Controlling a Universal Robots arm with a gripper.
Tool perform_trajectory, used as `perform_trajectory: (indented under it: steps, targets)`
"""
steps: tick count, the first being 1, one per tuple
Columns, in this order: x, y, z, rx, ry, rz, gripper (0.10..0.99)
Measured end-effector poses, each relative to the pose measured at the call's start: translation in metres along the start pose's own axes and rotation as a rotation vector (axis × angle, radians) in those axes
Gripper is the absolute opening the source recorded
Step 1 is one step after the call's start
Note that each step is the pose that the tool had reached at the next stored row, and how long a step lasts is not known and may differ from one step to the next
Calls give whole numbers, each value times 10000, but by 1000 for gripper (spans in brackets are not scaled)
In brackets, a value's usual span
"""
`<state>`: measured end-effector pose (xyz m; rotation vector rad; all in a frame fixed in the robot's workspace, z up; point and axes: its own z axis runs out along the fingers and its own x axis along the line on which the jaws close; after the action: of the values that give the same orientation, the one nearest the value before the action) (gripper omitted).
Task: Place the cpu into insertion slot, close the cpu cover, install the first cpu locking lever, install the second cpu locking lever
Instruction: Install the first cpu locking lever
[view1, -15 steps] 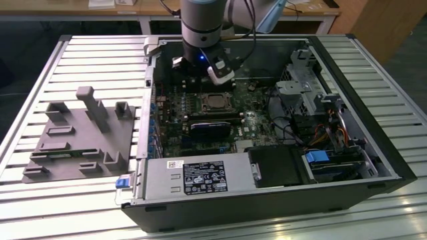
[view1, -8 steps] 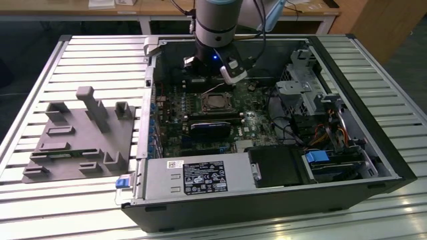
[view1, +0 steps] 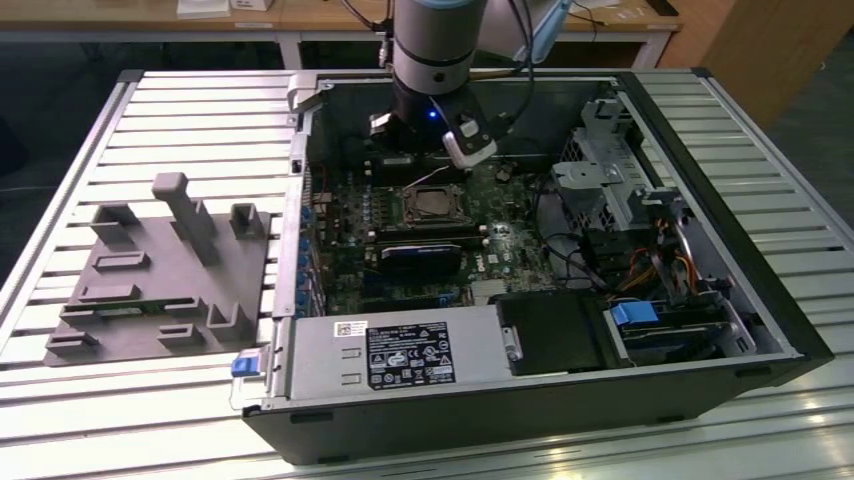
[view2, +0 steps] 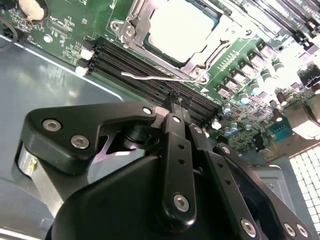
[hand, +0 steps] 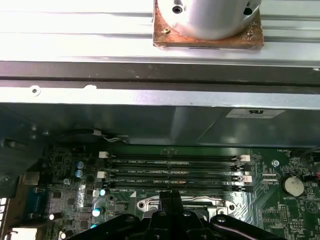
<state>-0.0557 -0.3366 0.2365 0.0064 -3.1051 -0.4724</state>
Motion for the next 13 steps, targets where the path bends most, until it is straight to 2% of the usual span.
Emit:
perform_trajectory:
  steps: [1, 7, 10, 12, 13]
  targets:
    - [6, 0, 0, 4, -106, -35, 106]
    - [58, -1, 1, 42, -1125, -351, 106]
    - [82, -2, 4, 50, -1602, -501, 106]
    - [91, -4, 11, 49, -1851, -577, 106]
    - [93, -6, 17, 49, -1929, -601, 106]
